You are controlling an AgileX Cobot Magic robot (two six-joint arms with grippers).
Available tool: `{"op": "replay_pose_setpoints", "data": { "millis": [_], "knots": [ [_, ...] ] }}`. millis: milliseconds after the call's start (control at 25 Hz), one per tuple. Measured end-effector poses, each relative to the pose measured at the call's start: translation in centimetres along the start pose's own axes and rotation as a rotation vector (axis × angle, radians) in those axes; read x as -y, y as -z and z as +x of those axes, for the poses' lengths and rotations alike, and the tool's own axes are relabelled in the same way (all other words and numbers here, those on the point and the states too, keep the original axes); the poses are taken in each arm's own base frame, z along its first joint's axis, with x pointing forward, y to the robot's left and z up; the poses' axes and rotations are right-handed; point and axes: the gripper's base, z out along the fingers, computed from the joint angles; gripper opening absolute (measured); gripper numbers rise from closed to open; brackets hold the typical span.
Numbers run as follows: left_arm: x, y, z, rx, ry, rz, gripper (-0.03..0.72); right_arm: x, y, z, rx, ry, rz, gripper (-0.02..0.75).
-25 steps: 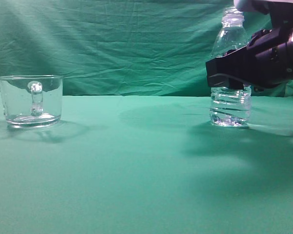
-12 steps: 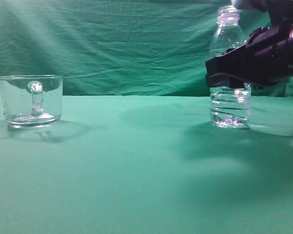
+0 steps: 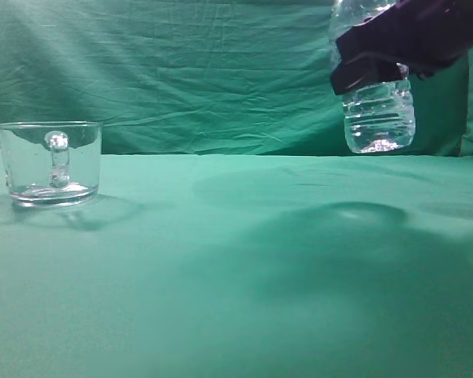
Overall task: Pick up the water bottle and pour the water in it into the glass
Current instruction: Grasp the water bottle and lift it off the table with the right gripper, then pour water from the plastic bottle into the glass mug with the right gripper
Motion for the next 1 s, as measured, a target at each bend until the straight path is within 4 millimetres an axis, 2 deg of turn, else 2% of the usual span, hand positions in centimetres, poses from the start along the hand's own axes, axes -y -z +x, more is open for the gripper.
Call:
{"op": "replay_pose_setpoints", "data": {
  "millis": [200,440,680,720,1000],
  "knots": [
    [0.0,0.0,0.0,0.000,0.000,0.000,0.000,-0.1,-0.9,-3.4,-0.059,0.056,-0.014,0.324],
    [0.0,0.0,0.0,0.000,0.000,0.000,0.000,-2.3,-1.8,-8.2,0.056,0.201,-0.068,0.324],
    [0.0,0.0,0.0,0.000,0.000,0.000,0.000,-4.4,-5.7,-9.1,0.010,0.293,-0.111,0.324],
    [0.0,0.0,0.0,0.000,0.000,0.000,0.000,-4.9,-6.4,-9.0,0.000,0.313,-0.120,0.284],
    [0.0,0.0,0.0,0.000,0.000,0.000,0.000,-7.7,-10.1,-10.3,0.014,0.445,-0.158,0.299]
  ]
}}
